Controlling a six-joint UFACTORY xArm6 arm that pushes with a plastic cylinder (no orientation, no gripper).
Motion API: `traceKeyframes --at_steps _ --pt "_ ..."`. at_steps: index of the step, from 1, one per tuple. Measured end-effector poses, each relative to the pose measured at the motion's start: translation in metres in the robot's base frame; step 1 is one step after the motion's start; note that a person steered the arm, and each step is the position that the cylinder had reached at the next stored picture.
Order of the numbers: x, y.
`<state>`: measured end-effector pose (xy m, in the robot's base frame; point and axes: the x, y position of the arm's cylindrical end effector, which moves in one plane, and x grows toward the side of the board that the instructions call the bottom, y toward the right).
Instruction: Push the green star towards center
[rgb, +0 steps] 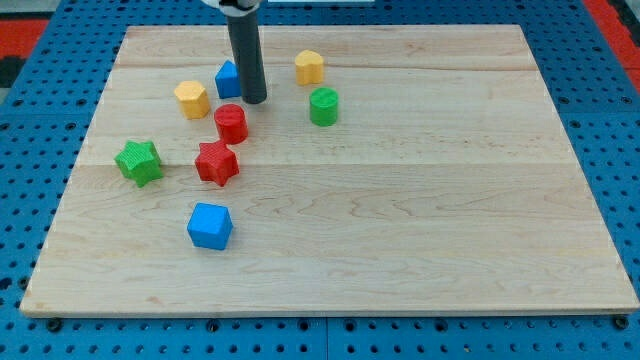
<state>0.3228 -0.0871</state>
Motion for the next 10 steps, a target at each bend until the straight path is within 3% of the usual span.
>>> traceKeyframes --at_steps 2,3,5,6,7,8,9,10 --pt "-0.049 0.041" --pt "-0.028 0.043" --pt "-0.085 -0.072" --pt "-0.03 -0.174" --pt "0.051 -0.189" --pt "0.097 -0.17" --pt "0.096 -0.153" --pt "0.144 -0.144"
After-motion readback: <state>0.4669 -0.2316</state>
